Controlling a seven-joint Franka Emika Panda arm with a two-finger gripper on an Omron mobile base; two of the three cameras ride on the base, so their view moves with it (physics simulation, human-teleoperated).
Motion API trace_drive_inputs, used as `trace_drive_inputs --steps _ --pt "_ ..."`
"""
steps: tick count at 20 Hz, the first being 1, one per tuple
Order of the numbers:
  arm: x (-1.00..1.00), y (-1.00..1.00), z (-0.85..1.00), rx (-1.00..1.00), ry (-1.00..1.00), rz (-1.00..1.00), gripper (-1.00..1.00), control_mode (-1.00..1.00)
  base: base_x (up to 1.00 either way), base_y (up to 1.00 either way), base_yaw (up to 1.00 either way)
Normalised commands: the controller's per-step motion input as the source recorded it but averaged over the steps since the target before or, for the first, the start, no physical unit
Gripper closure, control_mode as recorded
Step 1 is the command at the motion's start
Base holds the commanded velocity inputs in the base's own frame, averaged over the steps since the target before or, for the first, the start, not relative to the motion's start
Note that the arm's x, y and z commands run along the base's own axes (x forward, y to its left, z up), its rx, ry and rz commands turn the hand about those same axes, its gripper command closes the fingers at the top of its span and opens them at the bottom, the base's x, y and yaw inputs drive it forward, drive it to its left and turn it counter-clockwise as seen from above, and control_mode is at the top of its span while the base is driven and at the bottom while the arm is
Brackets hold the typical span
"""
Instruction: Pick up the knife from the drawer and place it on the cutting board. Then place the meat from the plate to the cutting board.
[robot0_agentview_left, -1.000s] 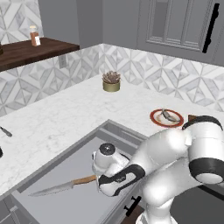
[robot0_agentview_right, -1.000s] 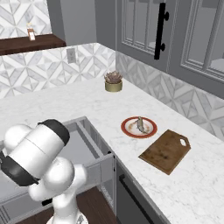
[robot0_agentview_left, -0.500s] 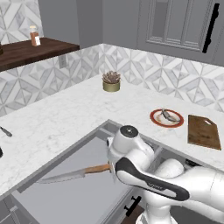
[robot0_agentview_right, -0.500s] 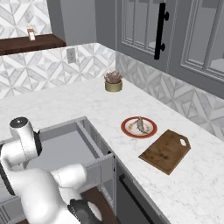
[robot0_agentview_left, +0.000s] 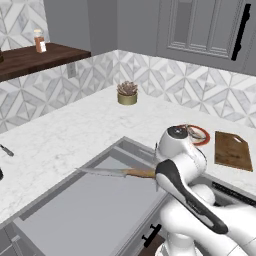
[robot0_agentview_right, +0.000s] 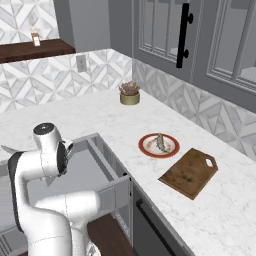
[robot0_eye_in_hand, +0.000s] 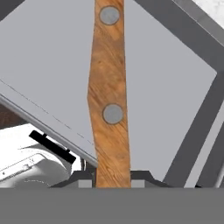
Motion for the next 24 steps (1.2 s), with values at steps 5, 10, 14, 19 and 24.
trace_drive_inputs --steps 5,10,14,19,24 --pt "0.28 -1.00 0.40 0.00 0.29 -0.58 1.00 -1.00 0.00 0.00 0.00" --pt "0.12 -1.00 0.30 0.02 0.24 -0.53 1.00 -1.00 0.00 0.00 0.00" --pt "0.06 -1.00 0.03 0.06 0.23 -0.53 1.00 -1.00 0.00 0.00 0.00" --pt "-0.01 -1.00 -0.19 0.10 0.06 -0.46 1.00 -1.00 0.00 0.00 0.00" --pt "0.00 -1.00 -0.16 0.13 -0.14 -0.32 1.00 -1.00 0.00 0.00 0.00"
